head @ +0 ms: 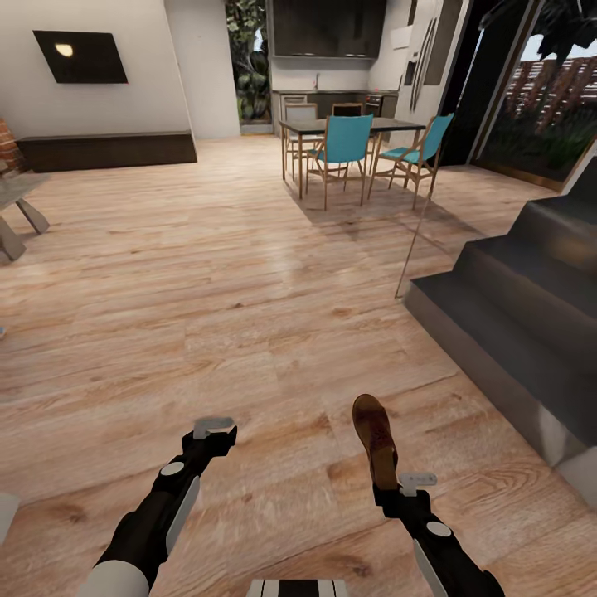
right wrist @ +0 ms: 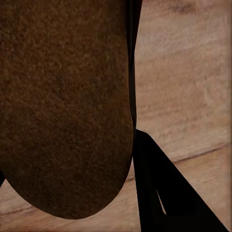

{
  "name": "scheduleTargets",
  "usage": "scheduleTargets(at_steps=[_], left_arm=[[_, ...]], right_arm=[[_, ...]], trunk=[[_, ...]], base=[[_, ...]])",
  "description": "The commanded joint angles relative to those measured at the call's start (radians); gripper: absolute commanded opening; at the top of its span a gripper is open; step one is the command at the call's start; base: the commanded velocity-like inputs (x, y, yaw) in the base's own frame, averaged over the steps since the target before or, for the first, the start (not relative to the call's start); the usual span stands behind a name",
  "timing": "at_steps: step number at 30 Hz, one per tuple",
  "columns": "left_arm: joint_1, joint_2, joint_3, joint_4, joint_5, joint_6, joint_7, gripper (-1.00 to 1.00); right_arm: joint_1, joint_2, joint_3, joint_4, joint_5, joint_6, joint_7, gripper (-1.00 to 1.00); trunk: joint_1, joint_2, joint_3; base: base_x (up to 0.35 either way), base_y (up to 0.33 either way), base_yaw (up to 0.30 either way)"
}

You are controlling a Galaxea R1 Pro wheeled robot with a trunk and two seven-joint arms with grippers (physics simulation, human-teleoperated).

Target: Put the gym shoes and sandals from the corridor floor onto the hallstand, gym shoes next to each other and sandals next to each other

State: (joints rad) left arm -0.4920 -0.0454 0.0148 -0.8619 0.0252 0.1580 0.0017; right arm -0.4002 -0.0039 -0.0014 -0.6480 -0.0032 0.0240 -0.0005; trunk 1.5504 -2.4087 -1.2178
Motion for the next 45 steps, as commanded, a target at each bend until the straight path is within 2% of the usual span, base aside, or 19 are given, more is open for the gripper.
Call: scheduleTargets(at_steps=[1,20,29,35,45], left_arm=[[0.0,-0.001,0.001,-0.002,0.003,0.006,0.0,1.0],[0.0,-0.001,0.001,-0.002,0.002,0.006,0.0,1.0],[0.0,-0.001,0.001,-0.002,0.003,0.006,0.0,1.0],[0.0,-0.001,0.001,-0.002,0.002,0.006,0.0,1.0],[0.001,-0.002,0.001,-0.002,0.002,0.006,0.0,1.0]], right_arm=[[0.0,0.0,0.0,-0.001,-0.003,0.002,-0.001,-1.0],[0.0,-0.001,0.0,-0.001,-0.004,0.002,-0.001,-1.0],[0.0,-0.003,0.0,-0.001,-0.004,0.002,-0.001,-1.0],[0.0,-0.004,0.0,-0.001,-0.004,0.002,-0.001,-1.0],[0.0,-0.005,0.0,-0.001,-0.004,0.002,-0.001,-1.0]], trunk=[[0.0,0.0,-0.001],[0.0,0.0,0.014],[0.034,-0.063,-0.012],[0.034,-0.063,-0.011],[0.034,-0.063,-0.001]], base=[[0.0,0.0,-0.034],[0.0,0.0,-0.186],[0.0,0.0,-0.03],[0.0,0.0,-0.047],[0.0,0.0,-0.224]])
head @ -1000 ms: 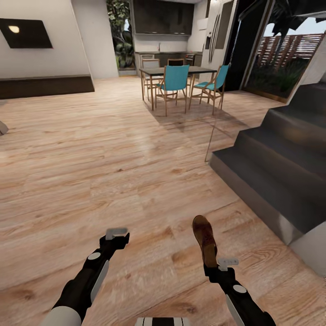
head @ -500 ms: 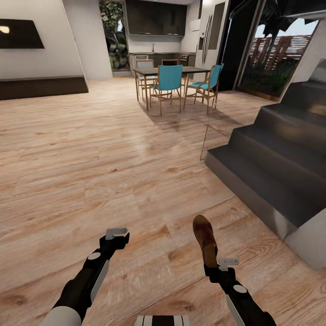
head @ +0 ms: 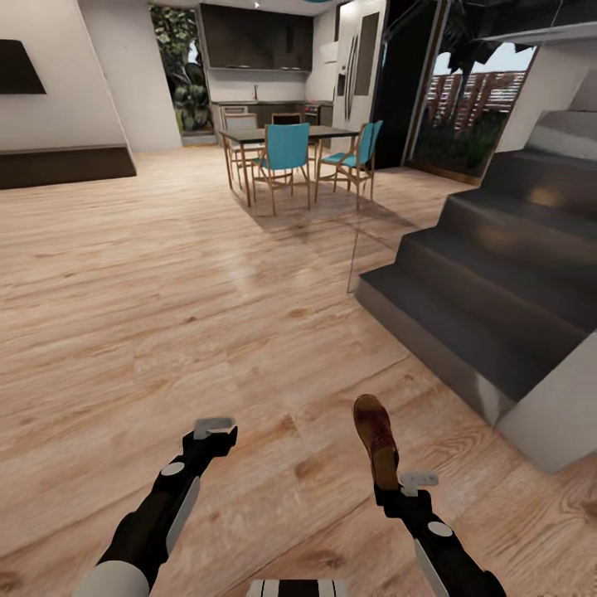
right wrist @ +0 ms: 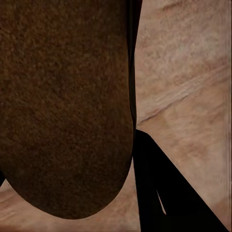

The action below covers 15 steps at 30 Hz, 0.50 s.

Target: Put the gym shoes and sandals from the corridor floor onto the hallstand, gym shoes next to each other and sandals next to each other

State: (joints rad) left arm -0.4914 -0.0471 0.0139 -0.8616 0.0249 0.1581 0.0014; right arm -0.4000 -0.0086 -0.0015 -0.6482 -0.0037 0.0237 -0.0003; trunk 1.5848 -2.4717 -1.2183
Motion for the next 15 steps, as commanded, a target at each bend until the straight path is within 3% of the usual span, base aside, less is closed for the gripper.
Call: scheduleTargets(at_steps=[1,15], left_arm=[[0.0,0.0,0.001,-0.002,0.003,0.006,0.0,1.0],[0.001,0.0,0.001,-0.003,0.003,0.006,0.0,1.0]], right_arm=[[0.0,0.0,0.0,-0.001,-0.004,0.002,-0.001,-1.0],[0.0,-0.001,0.0,-0.001,-0.004,0.002,-0.001,-1.0]], trunk=[[0.0,0.0,0.0],[0.0,0.0,0.016]], base=[[0.0,0.0,-0.239],[0.0,0.0,-0.24]])
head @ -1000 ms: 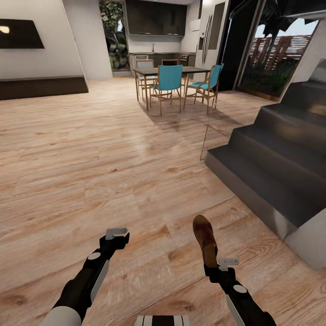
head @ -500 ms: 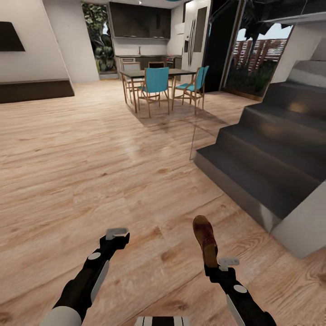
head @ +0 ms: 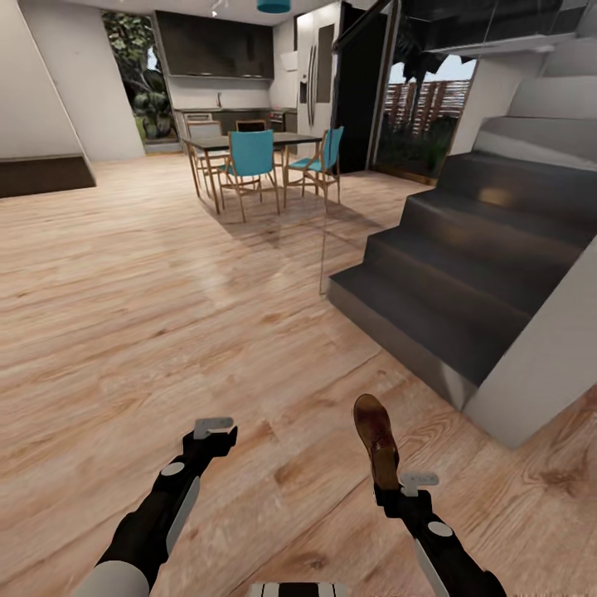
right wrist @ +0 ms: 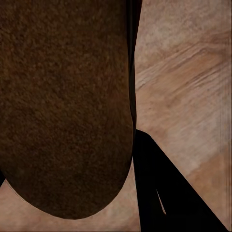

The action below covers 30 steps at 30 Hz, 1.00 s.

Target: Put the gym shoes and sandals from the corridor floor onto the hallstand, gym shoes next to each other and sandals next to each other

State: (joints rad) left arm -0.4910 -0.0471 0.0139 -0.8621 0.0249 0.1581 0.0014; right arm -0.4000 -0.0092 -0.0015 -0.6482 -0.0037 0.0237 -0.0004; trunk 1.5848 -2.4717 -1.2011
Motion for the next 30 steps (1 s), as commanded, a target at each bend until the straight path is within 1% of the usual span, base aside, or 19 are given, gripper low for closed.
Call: scheduleTargets(at_steps=[1,6,12,14,18,30], left_arm=[[0.0,0.0,0.002,-0.003,0.002,0.006,0.0,1.0],[-0.001,-0.001,0.002,-0.018,-0.001,0.006,0.001,1.0],[-0.003,-0.006,0.001,-0.069,-0.001,0.01,0.002,1.0],[-0.003,-0.007,0.001,-0.086,0.002,0.024,0.001,1.0],[-0.003,-0.009,-0.001,-0.095,0.004,0.043,0.0,1.0],[0.003,-0.01,0.0,-0.092,0.006,0.048,0.0,1.0]], right_arm=[[0.0,0.0,0.0,-0.001,-0.004,0.002,-0.001,-1.0],[0.0,0.0,-0.001,-0.001,-0.004,0.004,-0.001,-1.0],[0.0,0.0,-0.002,-0.001,-0.005,0.004,-0.001,-1.0],[0.0,0.0,-0.002,-0.001,-0.005,0.004,-0.001,-1.0],[0.0,0.0,-0.002,-0.001,-0.005,0.004,-0.001,-1.0],[0.0,0.0,-0.002,-0.001,-0.004,0.004,-0.001,-1.0]], trunk=[[0.0,0.0,0.0],[0.0,0.0,0.006],[0.0,0.0,0.013],[0.0,0.0,0.016],[0.0,0.0,0.021],[0.0,0.0,0.035]], base=[[0.0,0.0,-0.239],[0.0,0.0,-0.239],[0.0,0.0,-0.238],[0.0,0.0,-0.238],[0.0,0.0,-0.238],[0.0,0.0,-0.238]])
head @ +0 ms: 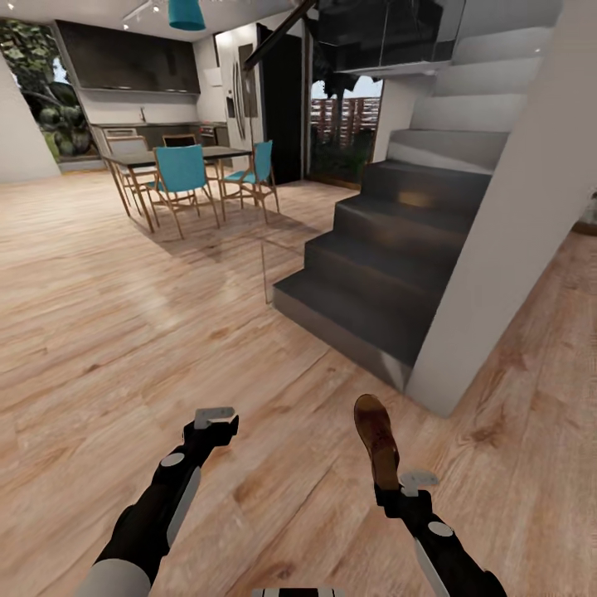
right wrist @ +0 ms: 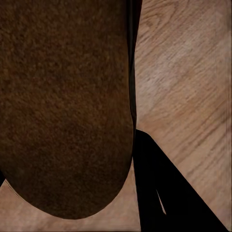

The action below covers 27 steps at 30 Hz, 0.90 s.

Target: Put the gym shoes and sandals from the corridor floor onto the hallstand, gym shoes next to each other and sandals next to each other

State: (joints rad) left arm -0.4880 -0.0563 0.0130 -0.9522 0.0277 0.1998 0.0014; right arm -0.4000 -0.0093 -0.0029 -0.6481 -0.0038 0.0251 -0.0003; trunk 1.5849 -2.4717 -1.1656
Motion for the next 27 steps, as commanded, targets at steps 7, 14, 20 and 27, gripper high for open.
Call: scheduleTargets(at_steps=[7,14,20,27], left_arm=[[0.005,0.0,0.001,-0.002,0.002,0.006,0.0,1.0],[0.006,0.0,0.001,-0.002,0.003,0.006,0.0,1.0],[0.006,0.0,0.001,-0.002,0.003,0.006,0.0,1.0],[0.006,0.0,0.001,-0.001,0.003,0.006,0.0,1.0]], right_arm=[[-0.001,0.0,0.0,-0.001,-0.004,0.003,-0.001,-1.0],[0.0,0.0,0.0,-0.001,-0.004,0.003,-0.001,-1.0],[0.0,0.0,0.0,-0.001,-0.004,0.003,-0.001,-1.0],[0.0,0.0,0.0,-0.001,-0.004,0.003,-0.001,-1.0]], trunk=[[0.0,0.0,0.006],[0.0,0.0,0.013],[0.0,0.0,0.018],[0.0,0.0,0.023]], base=[[0.0,0.0,-0.256],[0.0,0.0,-0.27],[0.0,0.0,-0.271],[0.0,0.0,-0.272]])
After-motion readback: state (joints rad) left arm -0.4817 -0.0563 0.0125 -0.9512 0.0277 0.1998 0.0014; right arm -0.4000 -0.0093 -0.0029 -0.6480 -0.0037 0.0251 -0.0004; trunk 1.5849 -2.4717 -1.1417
